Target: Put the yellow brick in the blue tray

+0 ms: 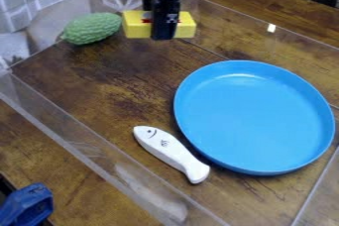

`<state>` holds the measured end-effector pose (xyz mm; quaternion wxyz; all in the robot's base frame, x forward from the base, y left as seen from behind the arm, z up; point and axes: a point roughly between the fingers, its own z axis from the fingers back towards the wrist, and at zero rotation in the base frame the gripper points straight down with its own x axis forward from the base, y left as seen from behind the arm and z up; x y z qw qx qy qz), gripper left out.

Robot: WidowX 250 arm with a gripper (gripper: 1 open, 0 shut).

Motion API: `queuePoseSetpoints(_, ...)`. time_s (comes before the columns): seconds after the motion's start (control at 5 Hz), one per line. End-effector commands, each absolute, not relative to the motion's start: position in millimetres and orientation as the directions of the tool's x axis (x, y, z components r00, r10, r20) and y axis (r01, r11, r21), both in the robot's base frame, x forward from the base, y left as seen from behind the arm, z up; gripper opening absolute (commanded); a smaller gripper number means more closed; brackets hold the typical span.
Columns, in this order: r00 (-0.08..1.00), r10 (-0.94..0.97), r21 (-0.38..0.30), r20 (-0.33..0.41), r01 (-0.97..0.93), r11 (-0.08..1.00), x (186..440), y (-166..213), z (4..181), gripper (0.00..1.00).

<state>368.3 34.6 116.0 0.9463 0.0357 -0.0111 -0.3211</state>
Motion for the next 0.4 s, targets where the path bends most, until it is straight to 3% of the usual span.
queuePoseSetpoints(0.0, 0.774, -0.627, 0.141, 0.091, 0.613, 0.777, 367, 4, 161.6, 0.00)
queuePoseSetpoints(0.2, 0.766, -0.635, 0.127, 0.101, 0.623, 0.772, 352, -19, 161.0, 0.00)
